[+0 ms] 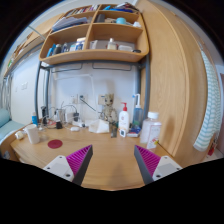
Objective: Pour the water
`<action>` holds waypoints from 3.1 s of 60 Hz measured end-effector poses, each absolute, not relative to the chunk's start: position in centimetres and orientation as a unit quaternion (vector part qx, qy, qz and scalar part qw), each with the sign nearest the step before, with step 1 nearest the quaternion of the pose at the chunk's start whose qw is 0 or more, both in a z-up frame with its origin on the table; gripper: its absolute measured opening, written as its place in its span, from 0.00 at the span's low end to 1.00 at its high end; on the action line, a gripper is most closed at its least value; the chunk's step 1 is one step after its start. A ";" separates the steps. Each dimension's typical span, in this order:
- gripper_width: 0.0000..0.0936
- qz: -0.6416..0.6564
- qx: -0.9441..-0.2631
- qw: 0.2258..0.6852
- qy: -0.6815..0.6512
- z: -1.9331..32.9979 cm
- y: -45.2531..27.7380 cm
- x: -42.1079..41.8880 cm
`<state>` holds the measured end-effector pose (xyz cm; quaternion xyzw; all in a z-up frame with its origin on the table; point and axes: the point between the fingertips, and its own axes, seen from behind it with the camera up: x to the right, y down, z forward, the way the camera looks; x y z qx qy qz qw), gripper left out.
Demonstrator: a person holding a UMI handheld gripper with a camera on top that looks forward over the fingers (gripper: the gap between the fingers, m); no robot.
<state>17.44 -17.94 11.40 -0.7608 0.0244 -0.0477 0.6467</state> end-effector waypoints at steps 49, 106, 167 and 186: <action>0.77 -0.113 -0.720 0.682 0.066 10.7 -5.9 33.1; 0.44 -0.422 -0.582 0.622 -0.310 21.6 -1.3 7.9; 0.43 -0.618 -0.217 0.394 -0.644 17.2 2.4 -18.9; 0.43 -0.418 -0.496 0.621 -0.440 22.8 0.9 -13.8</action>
